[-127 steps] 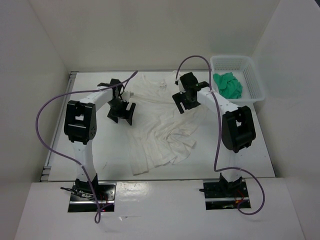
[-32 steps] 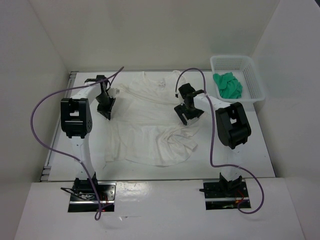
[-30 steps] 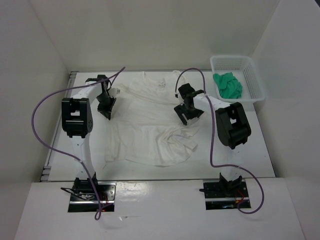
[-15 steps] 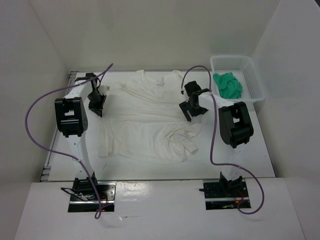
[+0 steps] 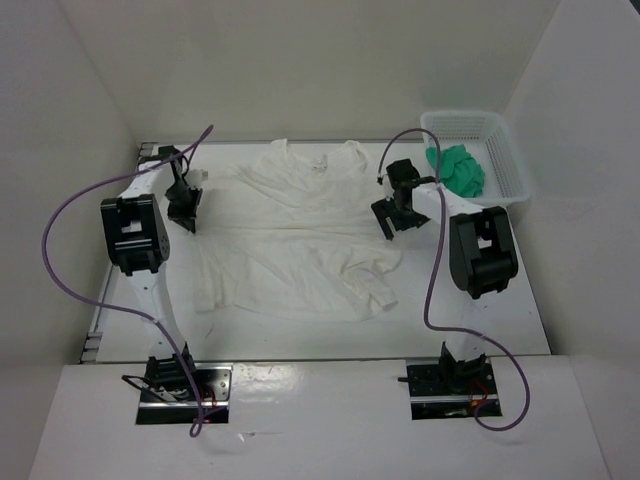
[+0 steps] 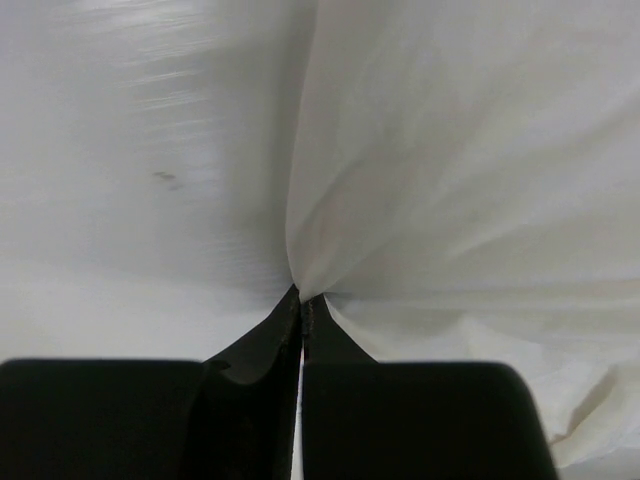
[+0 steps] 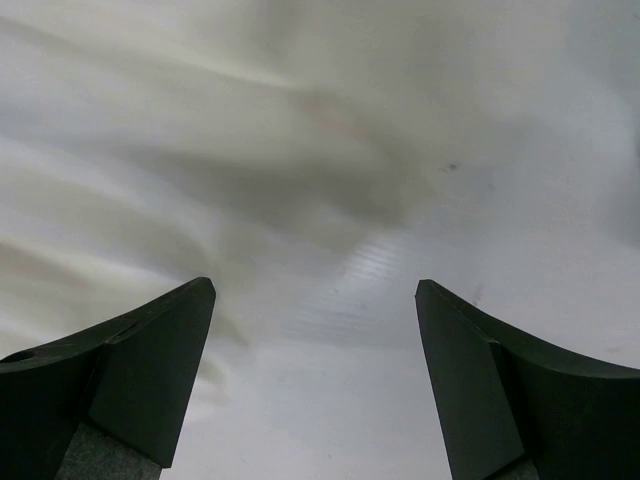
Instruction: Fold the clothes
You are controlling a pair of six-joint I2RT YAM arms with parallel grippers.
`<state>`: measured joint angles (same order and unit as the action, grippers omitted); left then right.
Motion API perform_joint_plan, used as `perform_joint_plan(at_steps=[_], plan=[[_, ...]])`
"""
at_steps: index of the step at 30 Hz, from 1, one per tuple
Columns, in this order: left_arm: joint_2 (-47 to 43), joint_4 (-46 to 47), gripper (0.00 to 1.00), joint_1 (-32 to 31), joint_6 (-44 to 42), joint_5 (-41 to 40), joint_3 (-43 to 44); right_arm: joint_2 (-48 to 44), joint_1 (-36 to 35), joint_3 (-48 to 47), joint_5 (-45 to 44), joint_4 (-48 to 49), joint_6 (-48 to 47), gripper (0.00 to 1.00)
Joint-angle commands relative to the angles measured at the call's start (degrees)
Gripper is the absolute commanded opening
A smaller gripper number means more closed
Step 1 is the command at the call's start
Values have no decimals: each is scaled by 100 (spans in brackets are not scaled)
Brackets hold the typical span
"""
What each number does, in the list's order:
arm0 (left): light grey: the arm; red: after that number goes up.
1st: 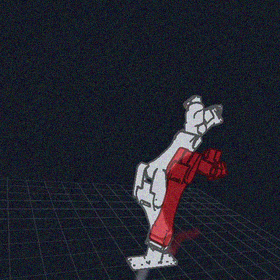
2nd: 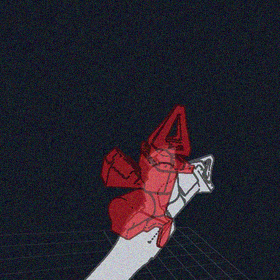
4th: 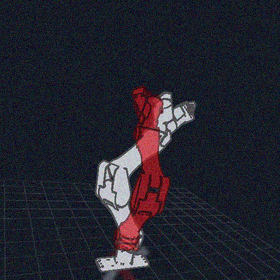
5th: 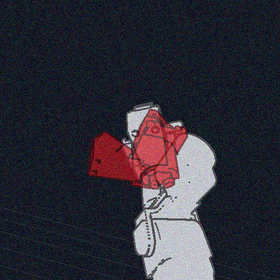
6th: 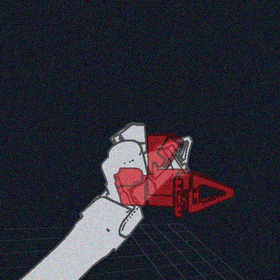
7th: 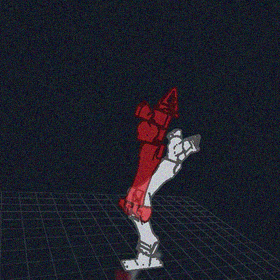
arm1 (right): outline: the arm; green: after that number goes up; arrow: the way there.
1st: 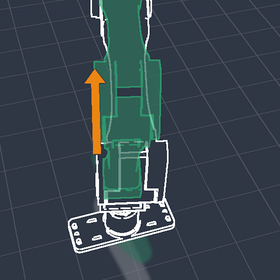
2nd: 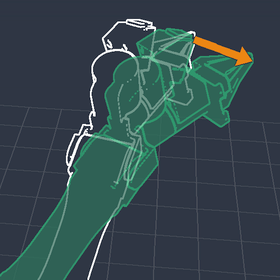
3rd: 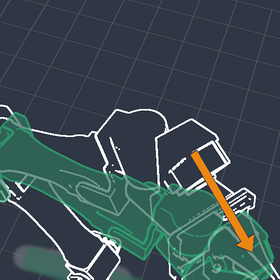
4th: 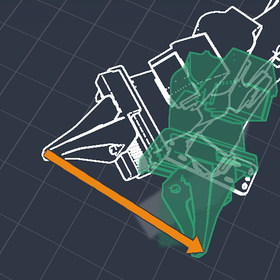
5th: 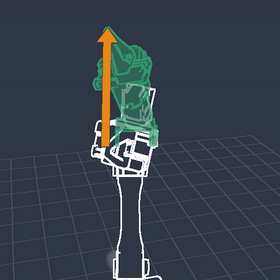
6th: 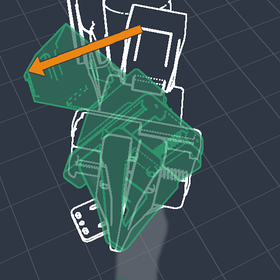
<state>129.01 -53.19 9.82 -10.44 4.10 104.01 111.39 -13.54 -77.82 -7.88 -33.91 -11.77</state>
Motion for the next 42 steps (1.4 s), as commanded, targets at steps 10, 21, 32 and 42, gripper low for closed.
perform_joint_plan(at_steps=[10,21,32,42], plan=[[196,792,0,670,-477,-1008,-415,-1760,264,478,-136,-564,-159,91],[-1858,477,71,723,-530,151,-1204,-2632,-139,970,1438,-1223,-220,91],[-3698,-24,74,723,-1346,417,-3499,-1832,-931,1155,1684,-1118,-167,73],[-4332,-368,74,723,-1803,-181,-4318,-1103,-1967,1260,1737,-1170,-326,66]])
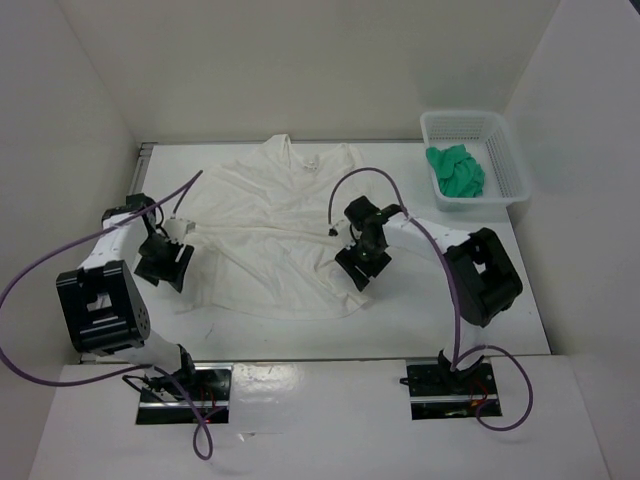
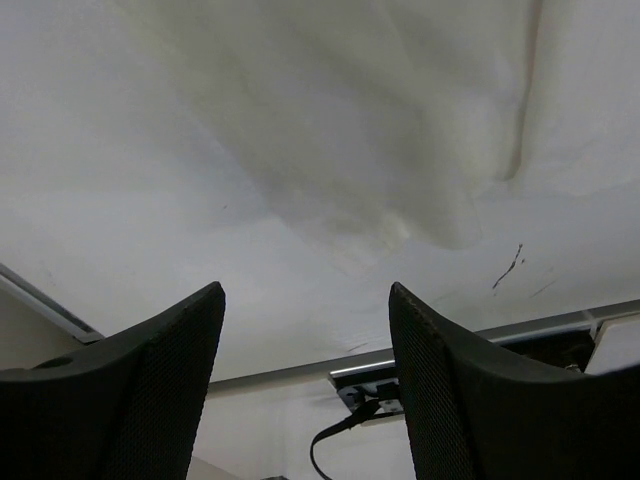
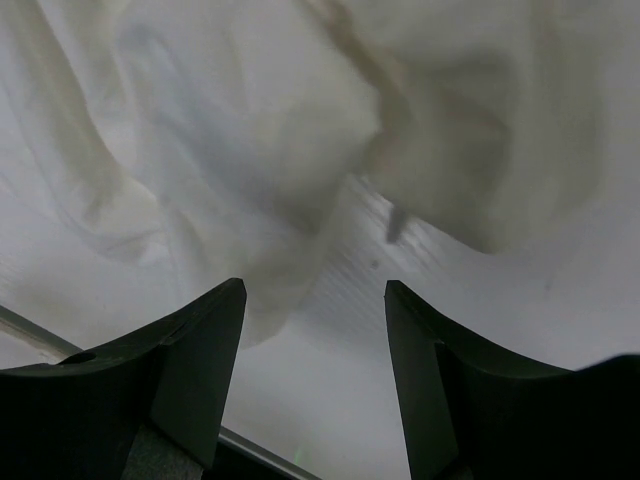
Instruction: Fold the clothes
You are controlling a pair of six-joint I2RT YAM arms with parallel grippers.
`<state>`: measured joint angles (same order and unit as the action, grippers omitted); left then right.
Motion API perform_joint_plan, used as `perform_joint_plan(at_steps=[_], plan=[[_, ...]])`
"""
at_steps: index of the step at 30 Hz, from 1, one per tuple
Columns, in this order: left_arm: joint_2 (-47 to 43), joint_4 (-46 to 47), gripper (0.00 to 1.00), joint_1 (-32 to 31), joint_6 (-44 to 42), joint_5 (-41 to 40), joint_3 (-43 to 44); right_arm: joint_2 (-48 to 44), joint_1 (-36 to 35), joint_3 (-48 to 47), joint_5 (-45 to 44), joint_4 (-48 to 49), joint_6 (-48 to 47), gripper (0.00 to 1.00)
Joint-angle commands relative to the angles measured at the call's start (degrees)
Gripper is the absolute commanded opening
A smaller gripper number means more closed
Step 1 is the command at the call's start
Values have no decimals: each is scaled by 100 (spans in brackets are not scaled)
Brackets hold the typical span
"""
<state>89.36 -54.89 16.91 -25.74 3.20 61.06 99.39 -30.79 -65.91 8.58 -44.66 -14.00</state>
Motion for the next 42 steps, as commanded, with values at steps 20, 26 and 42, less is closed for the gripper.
perform_joint_plan(at_steps=[20,26,42], plan=[[151,-698,85,146,-28,462,125,378,-525,175,337,-95,-217,70],[547,-470,85,146,305,322,231,317,-525,175,337,-95,-217,70],[1311,102,72,146,746,-399,126,212,-683,228,109,-42,-112,70]])
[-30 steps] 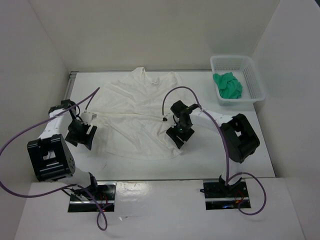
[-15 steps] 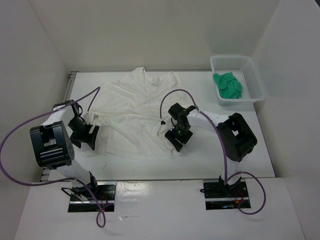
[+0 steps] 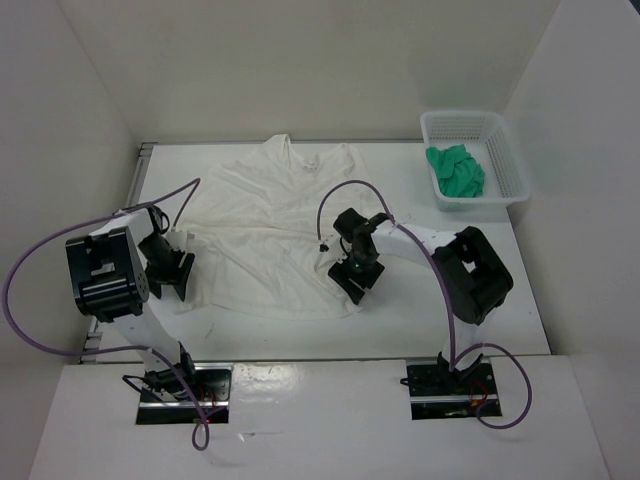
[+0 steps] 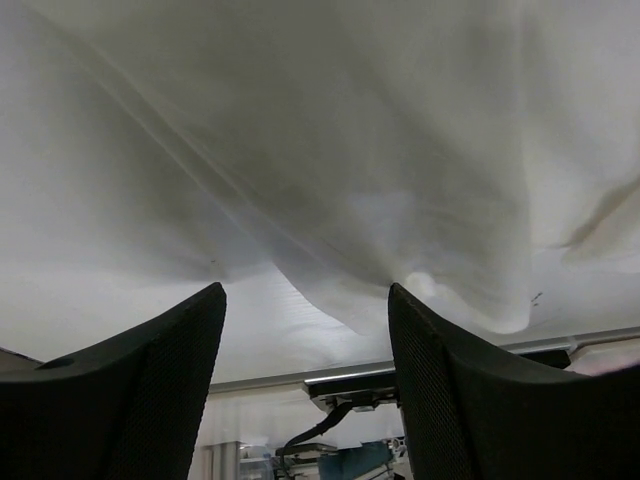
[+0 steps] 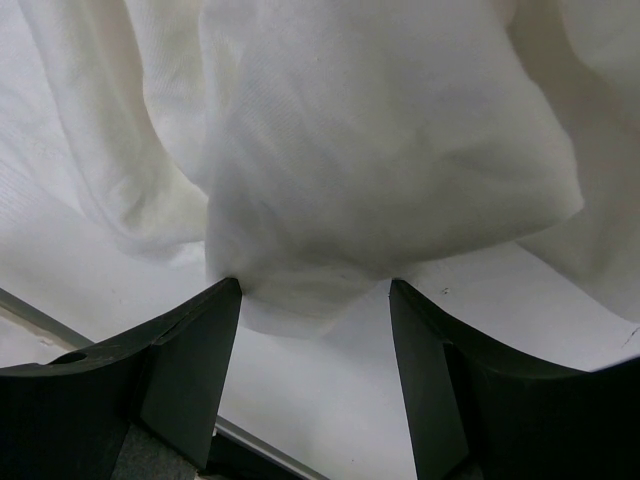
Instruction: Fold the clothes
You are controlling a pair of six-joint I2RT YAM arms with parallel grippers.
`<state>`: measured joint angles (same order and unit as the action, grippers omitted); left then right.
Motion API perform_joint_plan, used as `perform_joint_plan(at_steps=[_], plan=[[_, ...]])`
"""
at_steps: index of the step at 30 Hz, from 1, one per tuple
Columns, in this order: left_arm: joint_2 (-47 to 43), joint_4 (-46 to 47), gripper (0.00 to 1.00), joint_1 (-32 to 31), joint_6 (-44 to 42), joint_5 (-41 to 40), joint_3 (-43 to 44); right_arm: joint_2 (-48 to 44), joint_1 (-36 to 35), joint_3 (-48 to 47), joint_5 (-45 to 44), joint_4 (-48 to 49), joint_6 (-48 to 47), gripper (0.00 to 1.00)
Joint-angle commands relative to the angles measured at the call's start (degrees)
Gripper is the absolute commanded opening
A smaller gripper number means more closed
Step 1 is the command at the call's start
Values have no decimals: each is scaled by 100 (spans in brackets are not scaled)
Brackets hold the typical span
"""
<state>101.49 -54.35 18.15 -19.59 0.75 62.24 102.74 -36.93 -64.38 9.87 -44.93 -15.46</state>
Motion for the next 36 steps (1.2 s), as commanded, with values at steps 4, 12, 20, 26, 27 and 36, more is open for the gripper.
perform_joint_plan(at_steps=[4,12,20,26,27,36], plan=[[99,100,71,-92,184,-207,8,-122,-69,75,-73,-16,87,70],[274,-14,70,-374,298,-252,148,-122,-69,75,-126,37,87,70],[538,-76,70,-532,298,-181,298,-70,-69,75,-231,37,87,70],[652,-23,57,-585,351,-234,245,-70,-69,75,-231,37,87,70],[652,-23,51,-637,351,-234,193,-70,-69,75,-231,37,87,70],[407,-76,0,-637,167,-49,254,-70,-69,127,-336,89,140,70]])
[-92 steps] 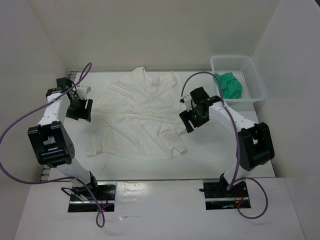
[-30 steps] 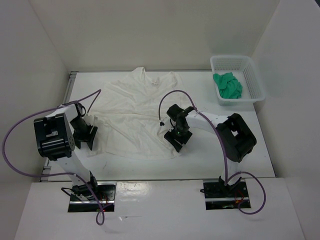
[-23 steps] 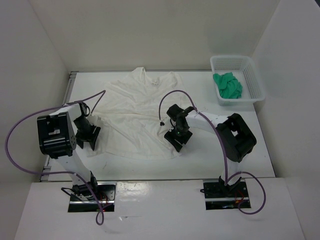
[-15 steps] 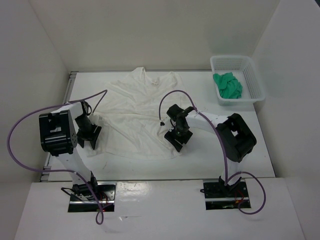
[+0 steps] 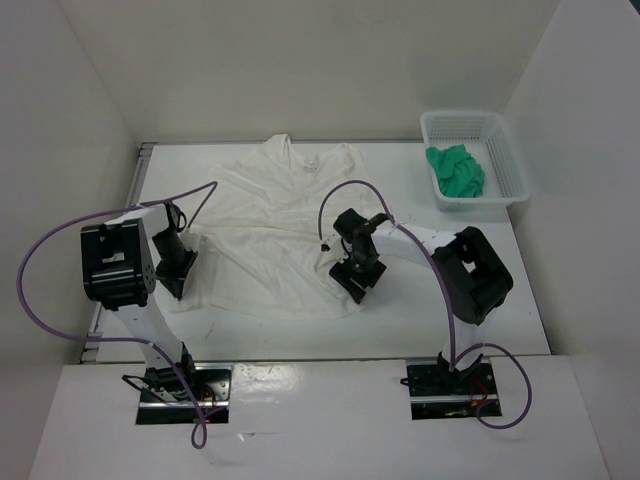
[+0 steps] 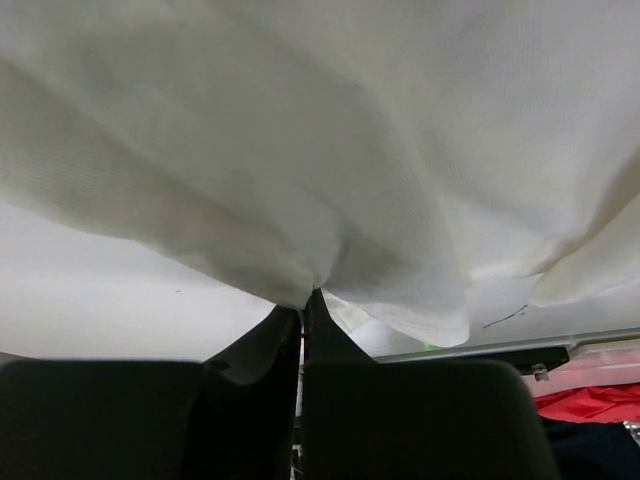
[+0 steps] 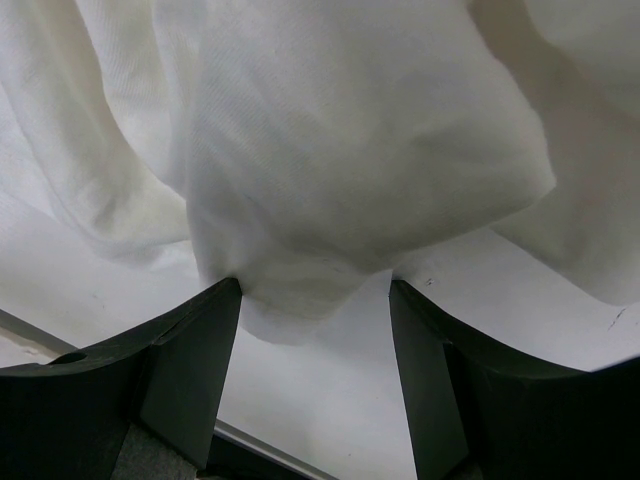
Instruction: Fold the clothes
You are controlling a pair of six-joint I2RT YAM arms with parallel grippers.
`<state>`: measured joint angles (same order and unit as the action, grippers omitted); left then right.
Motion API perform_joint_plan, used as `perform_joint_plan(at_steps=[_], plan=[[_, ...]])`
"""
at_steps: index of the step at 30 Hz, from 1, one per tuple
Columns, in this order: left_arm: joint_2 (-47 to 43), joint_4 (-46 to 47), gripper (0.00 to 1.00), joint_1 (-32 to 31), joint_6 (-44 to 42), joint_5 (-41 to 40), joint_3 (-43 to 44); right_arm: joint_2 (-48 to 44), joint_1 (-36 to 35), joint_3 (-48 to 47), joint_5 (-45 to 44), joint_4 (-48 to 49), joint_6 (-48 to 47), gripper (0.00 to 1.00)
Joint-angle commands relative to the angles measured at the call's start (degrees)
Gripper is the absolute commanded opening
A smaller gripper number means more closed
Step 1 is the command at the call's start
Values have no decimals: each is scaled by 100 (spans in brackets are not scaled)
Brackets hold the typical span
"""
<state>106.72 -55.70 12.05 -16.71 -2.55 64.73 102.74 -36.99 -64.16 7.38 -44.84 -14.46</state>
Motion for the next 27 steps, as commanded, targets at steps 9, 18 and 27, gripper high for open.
perform_joint_plan(at_steps=[9,18,27], plan=[[-476,-55,0,271,-175,1280,715,-8,-62,106,-149,81,92,63],[-871,392,0,271,159,2118,630,-289,-62,53,-97,142,92,62],[-1206,745,0,324,326,2232,295,159,-62,0,-96,37,40,4]])
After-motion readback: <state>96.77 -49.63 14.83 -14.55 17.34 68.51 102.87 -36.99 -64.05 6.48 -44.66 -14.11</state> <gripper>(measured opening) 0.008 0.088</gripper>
